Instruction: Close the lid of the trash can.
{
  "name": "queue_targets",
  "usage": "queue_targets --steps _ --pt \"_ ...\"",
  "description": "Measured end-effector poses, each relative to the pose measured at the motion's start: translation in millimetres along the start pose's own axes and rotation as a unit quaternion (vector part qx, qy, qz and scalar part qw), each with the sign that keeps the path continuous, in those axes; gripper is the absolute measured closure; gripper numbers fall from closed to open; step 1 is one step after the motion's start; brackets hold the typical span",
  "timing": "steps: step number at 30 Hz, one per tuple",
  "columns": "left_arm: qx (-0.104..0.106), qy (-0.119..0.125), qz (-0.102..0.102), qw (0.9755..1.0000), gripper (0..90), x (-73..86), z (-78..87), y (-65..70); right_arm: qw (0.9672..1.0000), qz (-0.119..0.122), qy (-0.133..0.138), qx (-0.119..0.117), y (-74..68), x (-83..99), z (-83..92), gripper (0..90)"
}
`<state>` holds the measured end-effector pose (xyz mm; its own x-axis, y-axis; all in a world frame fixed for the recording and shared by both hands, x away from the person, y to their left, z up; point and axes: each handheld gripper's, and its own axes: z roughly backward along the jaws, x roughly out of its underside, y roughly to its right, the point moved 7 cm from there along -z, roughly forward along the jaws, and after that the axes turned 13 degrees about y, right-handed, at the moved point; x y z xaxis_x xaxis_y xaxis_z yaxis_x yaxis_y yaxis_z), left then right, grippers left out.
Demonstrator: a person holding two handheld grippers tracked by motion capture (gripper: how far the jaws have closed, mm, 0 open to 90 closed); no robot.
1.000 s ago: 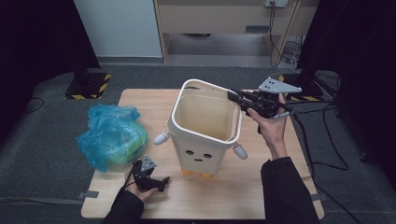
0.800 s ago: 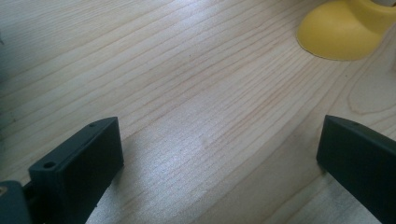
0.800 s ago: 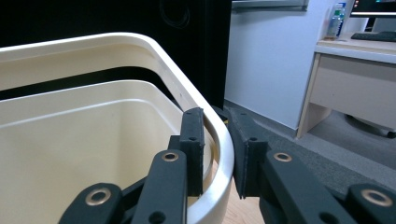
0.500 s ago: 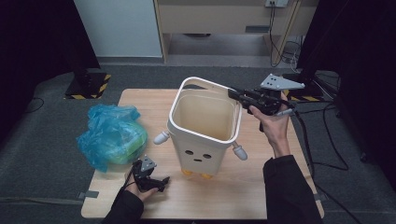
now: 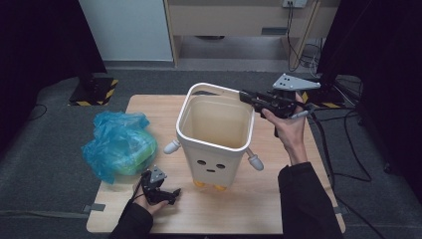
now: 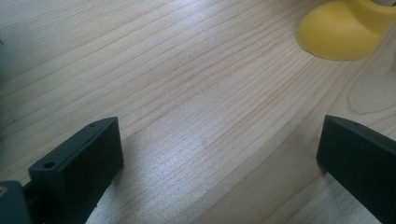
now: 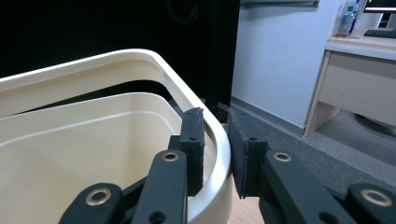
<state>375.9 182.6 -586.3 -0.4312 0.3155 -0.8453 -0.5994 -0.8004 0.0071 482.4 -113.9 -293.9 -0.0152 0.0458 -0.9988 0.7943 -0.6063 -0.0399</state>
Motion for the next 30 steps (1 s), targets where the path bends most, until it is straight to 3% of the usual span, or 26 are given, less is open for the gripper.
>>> queue_targets --steps 5,14,18,23,25,27,30 --pt "0.0 0.0 0.0 1.0 0.0 0.0 0.0 0.0 0.9999 0.008 -0.005 0.005 0.0 2.6 -1.2 76.3" --pt "0.0 -0.002 -0.002 1.0 0.0 0.1 0.2 -0.2 0.9988 0.021 0.018 0.04 5.9 4.5 -0.2 58.7" --pt "0.0 0.0 0.0 1.0 0.0 0.1 0.0 0.0 0.9967 0.031 0.045 0.06 8.3 -3.9 6.8 46.5" --pt "0.0 -0.002 -0.002 1.0 0.0 0.1 0.2 -0.2 0.9937 0.043 0.05 0.091 14.0 -8.1 14.9 34.1" --pt "0.0 -0.002 -0.002 1.0 0.0 0.1 0.2 -0.2 0.9926 0.05 0.051 0.099 15.5 -9.3 18.6 32.0" --pt "0.0 -0.002 -0.002 1.0 0.0 0.1 0.2 -0.3 0.9915 0.039 0.064 0.106 17.6 -10.1 23.0 29.6" --pt "0.0 -0.001 -0.002 1.0 0.0 0.1 0.1 -0.2 0.9897 0.037 0.063 0.123 24.7 -6.0 31.5 27.2"
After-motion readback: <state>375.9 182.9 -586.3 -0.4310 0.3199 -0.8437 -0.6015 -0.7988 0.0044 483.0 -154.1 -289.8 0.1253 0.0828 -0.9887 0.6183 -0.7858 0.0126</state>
